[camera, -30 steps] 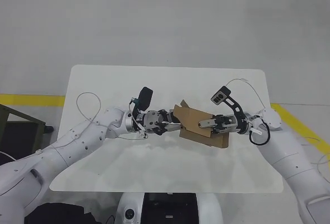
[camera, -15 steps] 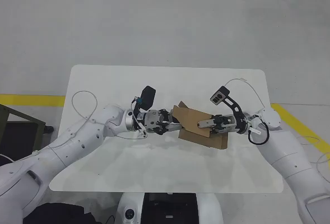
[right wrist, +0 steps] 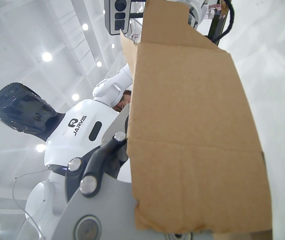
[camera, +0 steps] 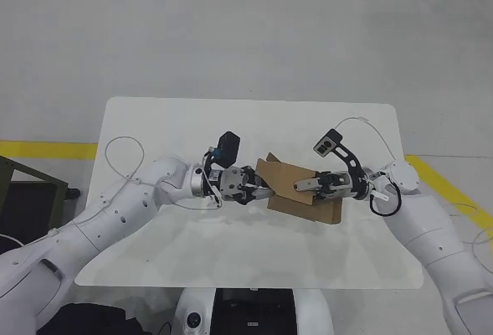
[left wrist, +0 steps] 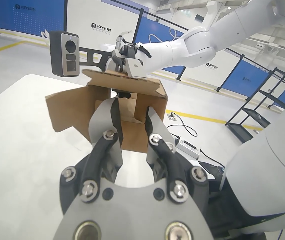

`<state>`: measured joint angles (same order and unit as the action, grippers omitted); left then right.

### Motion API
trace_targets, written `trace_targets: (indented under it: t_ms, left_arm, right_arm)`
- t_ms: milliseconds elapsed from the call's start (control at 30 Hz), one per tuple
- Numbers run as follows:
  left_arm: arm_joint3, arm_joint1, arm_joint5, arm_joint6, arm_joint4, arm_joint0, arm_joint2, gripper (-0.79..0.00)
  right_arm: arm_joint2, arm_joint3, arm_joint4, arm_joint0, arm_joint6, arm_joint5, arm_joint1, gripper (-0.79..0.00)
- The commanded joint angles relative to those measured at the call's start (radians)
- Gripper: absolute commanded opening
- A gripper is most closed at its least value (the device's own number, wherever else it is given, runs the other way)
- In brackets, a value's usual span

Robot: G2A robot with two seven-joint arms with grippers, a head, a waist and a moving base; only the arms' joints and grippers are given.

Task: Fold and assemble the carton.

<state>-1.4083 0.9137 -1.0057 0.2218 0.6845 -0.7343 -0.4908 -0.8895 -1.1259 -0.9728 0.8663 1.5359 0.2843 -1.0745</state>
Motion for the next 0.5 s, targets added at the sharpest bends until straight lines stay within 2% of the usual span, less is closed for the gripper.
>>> trace_targets:
  t_ms: [0,267,467]
  left_arm:
    - [-0.003,0.002,-0.003,-0.017,-0.005,-0.004,-0.007,-0.517]
    - [-0.008,0.011,-0.007,-0.062,-0.032,-0.025,-0.046,-0.502]
    - [0.0,0.009,-0.001,-0.059,-0.042,-0.059,-0.091,-0.523]
  right_arm:
    - [-0.003,0.001,0.001,0.001,0.0,0.0,0.0,-0.785]
    - [-0.02,0.001,-0.001,0.011,0.0,0.0,-0.002,-0.785]
    - [-0.031,-0.001,-0.003,0.016,0.0,0.0,-0.002,-0.785]
